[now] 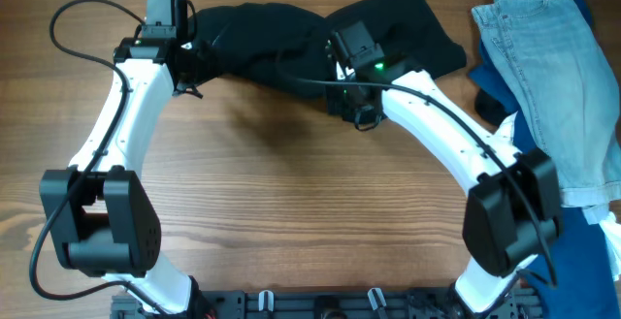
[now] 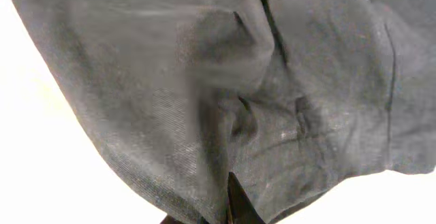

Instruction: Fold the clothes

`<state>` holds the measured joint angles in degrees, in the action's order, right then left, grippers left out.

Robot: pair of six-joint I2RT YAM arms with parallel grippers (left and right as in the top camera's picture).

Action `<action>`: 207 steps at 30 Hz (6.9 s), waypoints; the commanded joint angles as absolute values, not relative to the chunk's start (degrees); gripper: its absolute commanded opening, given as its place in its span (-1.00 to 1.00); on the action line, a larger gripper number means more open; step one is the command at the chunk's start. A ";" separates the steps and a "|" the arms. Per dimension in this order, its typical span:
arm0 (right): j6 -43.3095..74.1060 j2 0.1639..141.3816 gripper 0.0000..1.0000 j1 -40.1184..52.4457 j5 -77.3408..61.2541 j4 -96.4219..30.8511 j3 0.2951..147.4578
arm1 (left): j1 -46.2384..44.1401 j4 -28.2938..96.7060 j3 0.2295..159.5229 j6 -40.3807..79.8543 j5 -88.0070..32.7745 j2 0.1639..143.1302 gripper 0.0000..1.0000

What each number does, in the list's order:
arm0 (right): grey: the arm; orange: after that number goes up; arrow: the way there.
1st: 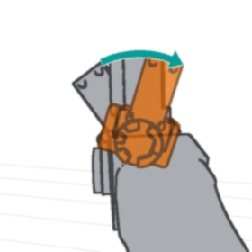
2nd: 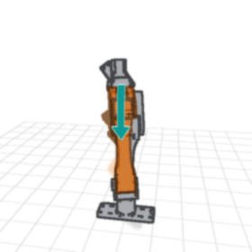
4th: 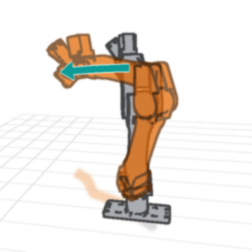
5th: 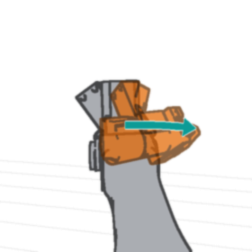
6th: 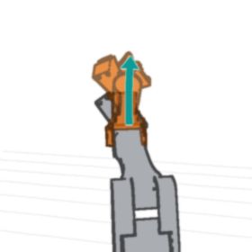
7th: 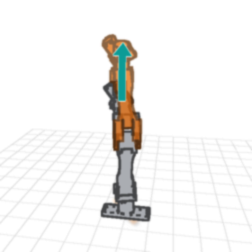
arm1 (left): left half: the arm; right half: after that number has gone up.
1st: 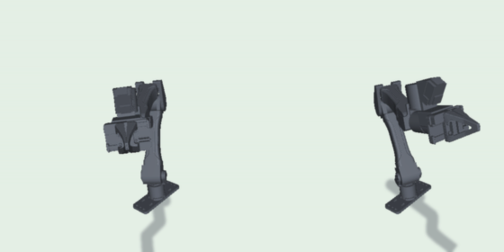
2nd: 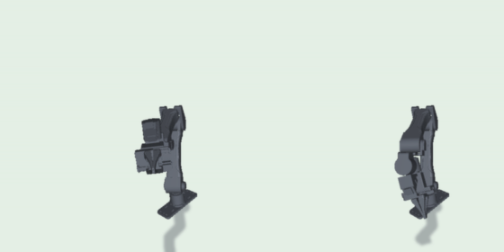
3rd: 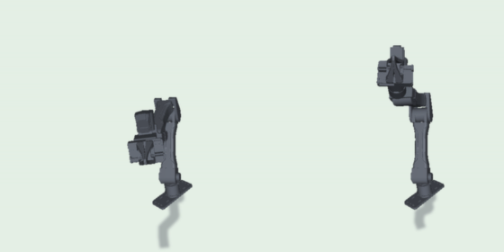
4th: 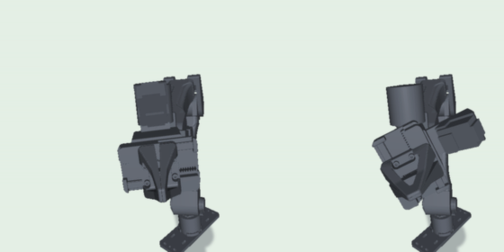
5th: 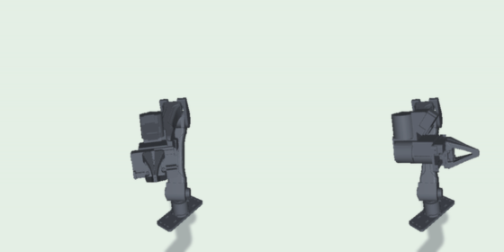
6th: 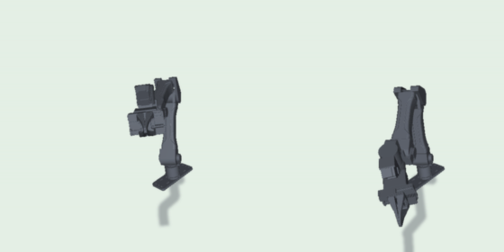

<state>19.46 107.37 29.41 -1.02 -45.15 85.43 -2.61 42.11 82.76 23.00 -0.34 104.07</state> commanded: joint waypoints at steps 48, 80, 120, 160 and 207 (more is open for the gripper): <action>13.45 85.30 -0.92 35.62 11.44 -61.84 84.73 | 2.15 49.36 82.32 29.23 -7.11 113.03 0.66; 12.21 85.27 -0.91 35.62 8.01 -65.21 84.73 | 1.85 41.41 80.58 32.42 -15.94 123.66 -0.92; 3.68 85.25 -0.91 7.73 16.93 -42.41 87.05 | -8.64 36.38 80.68 31.79 13.15 79.20 -0.92; -16.34 68.66 -0.91 7.53 26.13 -18.09 97.51 | -10.55 11.94 80.68 28.71 12.93 58.37 -0.92; -16.14 65.78 -0.91 7.53 23.38 -18.06 97.51 | -14.04 -4.89 80.68 22.65 16.14 59.44 -0.92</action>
